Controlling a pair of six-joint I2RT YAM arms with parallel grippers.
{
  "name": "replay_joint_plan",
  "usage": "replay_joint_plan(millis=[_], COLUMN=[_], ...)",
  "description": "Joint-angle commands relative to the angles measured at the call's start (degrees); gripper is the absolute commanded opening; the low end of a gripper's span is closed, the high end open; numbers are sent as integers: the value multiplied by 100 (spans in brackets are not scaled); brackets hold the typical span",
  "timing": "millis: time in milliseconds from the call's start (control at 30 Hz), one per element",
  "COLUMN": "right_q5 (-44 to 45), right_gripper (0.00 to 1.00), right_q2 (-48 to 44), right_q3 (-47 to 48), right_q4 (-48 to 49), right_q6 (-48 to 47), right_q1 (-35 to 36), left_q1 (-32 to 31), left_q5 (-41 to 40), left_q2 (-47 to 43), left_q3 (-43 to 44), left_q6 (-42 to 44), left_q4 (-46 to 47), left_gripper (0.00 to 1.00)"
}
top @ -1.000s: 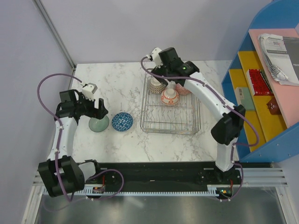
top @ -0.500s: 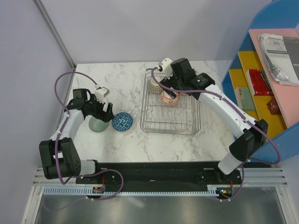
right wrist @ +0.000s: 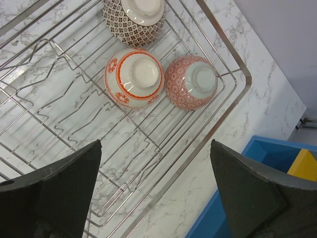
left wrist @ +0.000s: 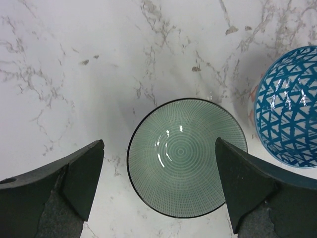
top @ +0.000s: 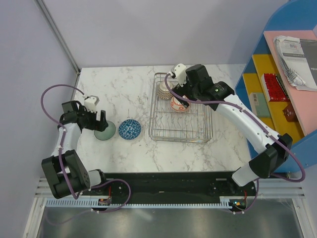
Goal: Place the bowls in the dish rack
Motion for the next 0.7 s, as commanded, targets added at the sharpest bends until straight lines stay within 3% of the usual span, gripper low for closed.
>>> replay_joint_plan(millis=[0, 267, 367, 400, 500, 667], right_q5=[-160, -248, -248, -248, -222, 7], right_gripper=[98, 98, 98, 98, 98, 98], right_q2=[-237, -387, -405, -414, -422, -440], right_q3=[-80, -150, -159, -159, -194, -273], right_q4=[163, 154, 163, 163, 154, 154], right_q6=[105, 131, 140, 149, 123, 44], right_q1=[-20, -20, -29, -20, -20, -72], left_q1=[235, 455, 464, 464, 464, 464], left_q5=[-12, -73, -118, -118, -127, -118], left_q2=[182, 578, 727, 788, 946, 1079], left_q3=[-236, -421, -386, -377, -315, -245], left_q6=[184, 431, 518, 545, 606, 677], left_q4=[80, 124, 133, 133, 115, 45], left_gripper=[100, 98, 89, 79, 63, 49])
